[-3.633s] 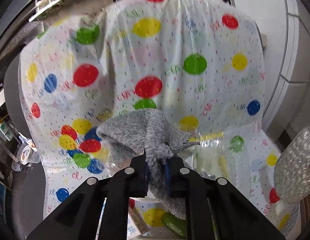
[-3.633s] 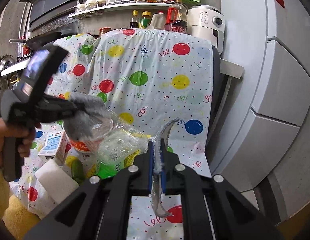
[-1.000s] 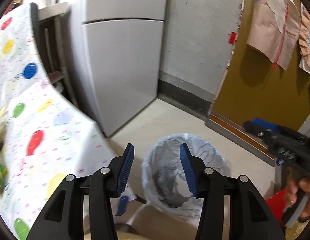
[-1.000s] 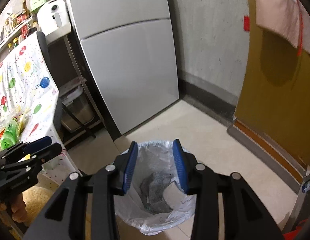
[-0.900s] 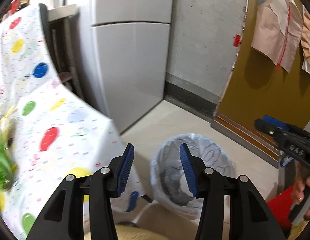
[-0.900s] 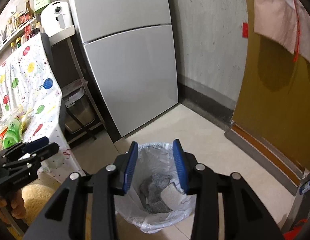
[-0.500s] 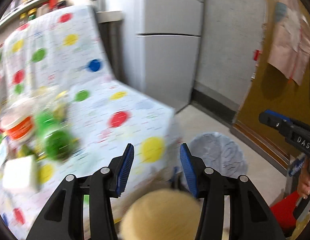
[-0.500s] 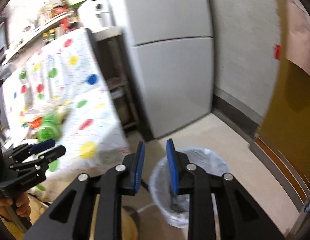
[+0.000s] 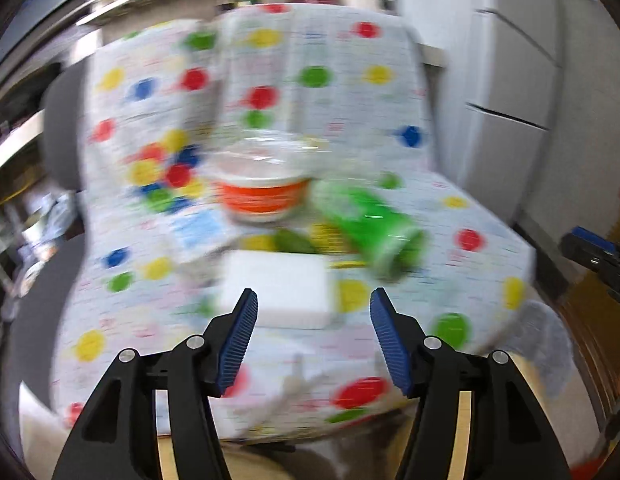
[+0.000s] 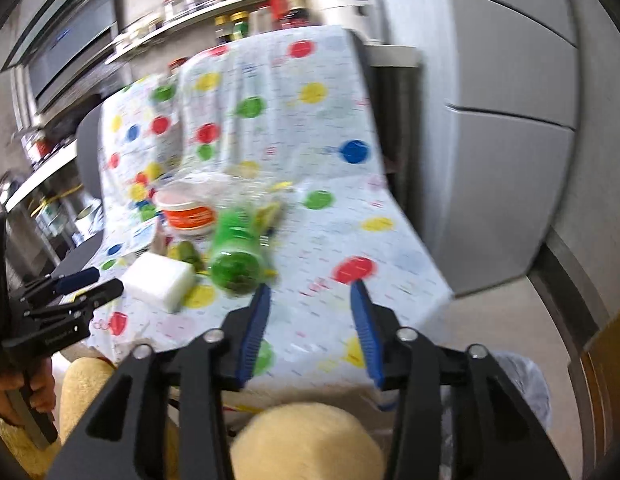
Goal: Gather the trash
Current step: 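Move both open tools back to the chair, then grasp the green tea bottle with the right tool while the left tool grasps the white milk carton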
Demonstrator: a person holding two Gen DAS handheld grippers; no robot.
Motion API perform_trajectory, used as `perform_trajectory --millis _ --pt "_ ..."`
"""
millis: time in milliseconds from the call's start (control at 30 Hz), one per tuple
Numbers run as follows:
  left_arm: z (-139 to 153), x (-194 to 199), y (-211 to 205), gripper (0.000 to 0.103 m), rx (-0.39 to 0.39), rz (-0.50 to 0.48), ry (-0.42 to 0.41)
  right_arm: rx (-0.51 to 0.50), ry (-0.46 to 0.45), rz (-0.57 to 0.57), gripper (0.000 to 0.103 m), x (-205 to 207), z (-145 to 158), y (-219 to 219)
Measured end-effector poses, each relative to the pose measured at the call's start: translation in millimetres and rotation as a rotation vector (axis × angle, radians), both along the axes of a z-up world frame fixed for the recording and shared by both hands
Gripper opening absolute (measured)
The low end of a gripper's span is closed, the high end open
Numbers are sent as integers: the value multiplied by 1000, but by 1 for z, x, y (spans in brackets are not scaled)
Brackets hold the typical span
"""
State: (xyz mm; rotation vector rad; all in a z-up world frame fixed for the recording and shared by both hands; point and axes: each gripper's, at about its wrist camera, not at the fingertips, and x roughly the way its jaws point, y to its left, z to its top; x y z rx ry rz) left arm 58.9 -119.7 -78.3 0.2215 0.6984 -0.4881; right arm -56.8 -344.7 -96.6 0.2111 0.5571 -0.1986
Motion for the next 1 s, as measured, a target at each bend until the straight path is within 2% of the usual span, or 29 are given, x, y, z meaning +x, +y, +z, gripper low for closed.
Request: perform_trajectory --millis 100,200,267,500,633,733,833,1000 --pt "1 19 27 63 15 74 12 -23 12 59 48 29 4 18" --pt "0 34 49 68 9 127 24 -45 20 112 56 58 6 32" --pt "0 46 61 78 3 165 37 -53 27 129 59 75 4 39" --pt "-8 80 77 78 27 255 62 -18 44 106 60 132 -1 33" --pt "-15 91 77 78 30 262 84 5 34 85 57 150 0 25" --pt "-16 99 68 78 3 241 108 -17 30 88 57 157 1 25" --pt "-17 110 50 88 -8 220 112 -16 24 88 57 161 0 24" --pt "-26 136 19 88 10 225 164 -23 17 79 58 163 -3 20"
